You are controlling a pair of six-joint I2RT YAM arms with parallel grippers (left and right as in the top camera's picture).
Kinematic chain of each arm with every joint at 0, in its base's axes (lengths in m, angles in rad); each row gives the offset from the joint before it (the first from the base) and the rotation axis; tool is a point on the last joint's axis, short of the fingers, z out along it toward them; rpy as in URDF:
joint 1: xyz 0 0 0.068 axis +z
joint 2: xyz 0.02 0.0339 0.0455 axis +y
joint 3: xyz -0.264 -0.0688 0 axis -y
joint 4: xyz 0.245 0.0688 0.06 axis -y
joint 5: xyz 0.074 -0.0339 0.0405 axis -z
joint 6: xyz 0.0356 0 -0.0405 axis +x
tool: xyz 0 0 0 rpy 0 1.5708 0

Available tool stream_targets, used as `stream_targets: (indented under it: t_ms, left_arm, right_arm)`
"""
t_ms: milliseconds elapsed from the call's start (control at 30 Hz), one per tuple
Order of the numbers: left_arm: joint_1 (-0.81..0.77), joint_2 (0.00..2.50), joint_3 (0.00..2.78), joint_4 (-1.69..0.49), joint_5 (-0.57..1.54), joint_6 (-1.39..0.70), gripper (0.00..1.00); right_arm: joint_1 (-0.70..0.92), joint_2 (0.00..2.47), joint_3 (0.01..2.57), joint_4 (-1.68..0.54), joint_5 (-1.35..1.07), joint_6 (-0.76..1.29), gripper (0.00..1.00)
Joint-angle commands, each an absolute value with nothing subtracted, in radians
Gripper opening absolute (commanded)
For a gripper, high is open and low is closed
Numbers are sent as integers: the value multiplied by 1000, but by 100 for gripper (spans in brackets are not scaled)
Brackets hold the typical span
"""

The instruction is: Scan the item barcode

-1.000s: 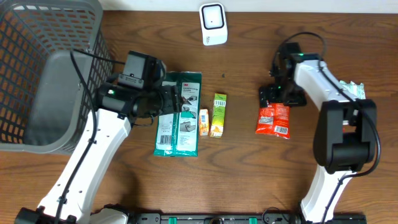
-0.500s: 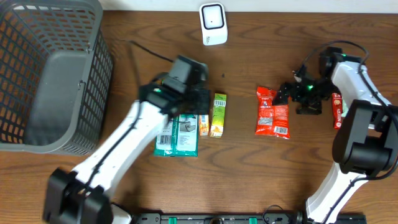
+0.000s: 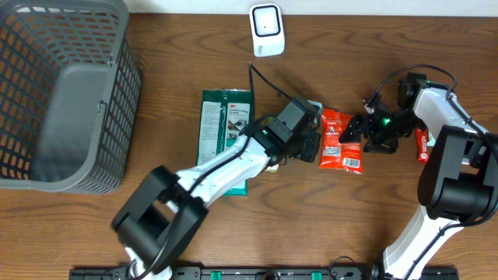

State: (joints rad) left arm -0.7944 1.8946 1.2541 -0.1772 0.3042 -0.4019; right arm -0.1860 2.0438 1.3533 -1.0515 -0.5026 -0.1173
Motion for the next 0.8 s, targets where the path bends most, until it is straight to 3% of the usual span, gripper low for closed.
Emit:
stream_targets:
  t_ms: [0, 133, 433, 567, 767]
  left_arm:
    - [-811, 1957, 1252, -154, 295, -435, 8]
    - [-823, 1991, 1252, -147, 294, -435, 7]
    - [-822, 2063, 1252, -139, 294, -435, 7]
    - [-822, 2077, 1252, -127, 294, -435, 8]
    - [-822, 2079, 1252, -127, 292, -435, 8]
  right_arm:
    - [-189, 2031, 1332, -1047, -575, -139, 86]
    - [-187, 2031, 1304, -1031, -593, -139, 86]
    - [-189, 2031, 1203, -941, -662, -133, 75]
    - [-189, 2031, 1171, -928, -756, -133, 65]
    - [-189, 2031, 1144, -891, -791, -174, 64]
